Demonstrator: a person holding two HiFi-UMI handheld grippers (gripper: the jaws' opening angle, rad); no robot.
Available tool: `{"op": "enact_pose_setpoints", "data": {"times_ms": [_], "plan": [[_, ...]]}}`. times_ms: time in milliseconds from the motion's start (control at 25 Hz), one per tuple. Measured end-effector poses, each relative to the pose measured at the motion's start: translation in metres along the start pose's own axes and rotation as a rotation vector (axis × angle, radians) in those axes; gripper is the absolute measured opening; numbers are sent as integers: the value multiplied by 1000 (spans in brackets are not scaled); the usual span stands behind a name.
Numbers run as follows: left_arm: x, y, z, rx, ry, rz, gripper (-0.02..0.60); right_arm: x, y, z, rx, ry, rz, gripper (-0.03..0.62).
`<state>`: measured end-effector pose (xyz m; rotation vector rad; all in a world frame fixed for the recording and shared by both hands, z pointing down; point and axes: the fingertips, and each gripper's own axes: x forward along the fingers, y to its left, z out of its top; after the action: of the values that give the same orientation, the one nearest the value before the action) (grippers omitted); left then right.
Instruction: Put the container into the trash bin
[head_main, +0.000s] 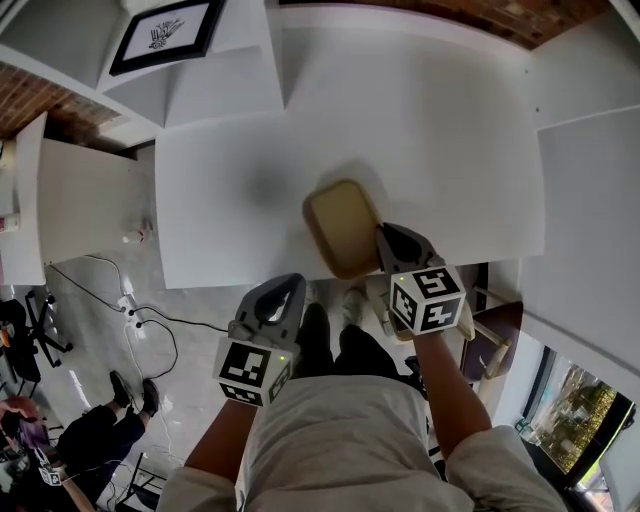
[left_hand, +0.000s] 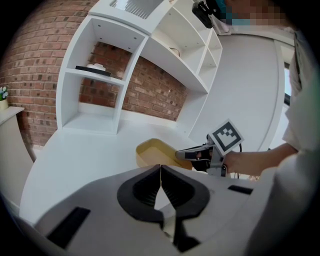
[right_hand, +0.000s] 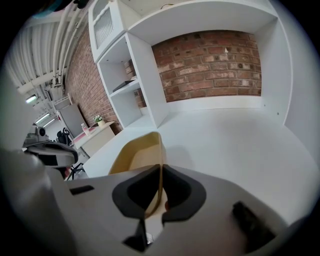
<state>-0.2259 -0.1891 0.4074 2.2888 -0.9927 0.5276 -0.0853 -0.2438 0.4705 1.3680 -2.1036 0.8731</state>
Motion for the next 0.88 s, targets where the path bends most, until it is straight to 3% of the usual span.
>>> {"op": "enact_pose_setpoints", "data": {"times_ms": [880], "plan": [[3, -24, 16, 106, 5, -94, 17, -50, -1, -3, 88, -93, -59, 37]]}}
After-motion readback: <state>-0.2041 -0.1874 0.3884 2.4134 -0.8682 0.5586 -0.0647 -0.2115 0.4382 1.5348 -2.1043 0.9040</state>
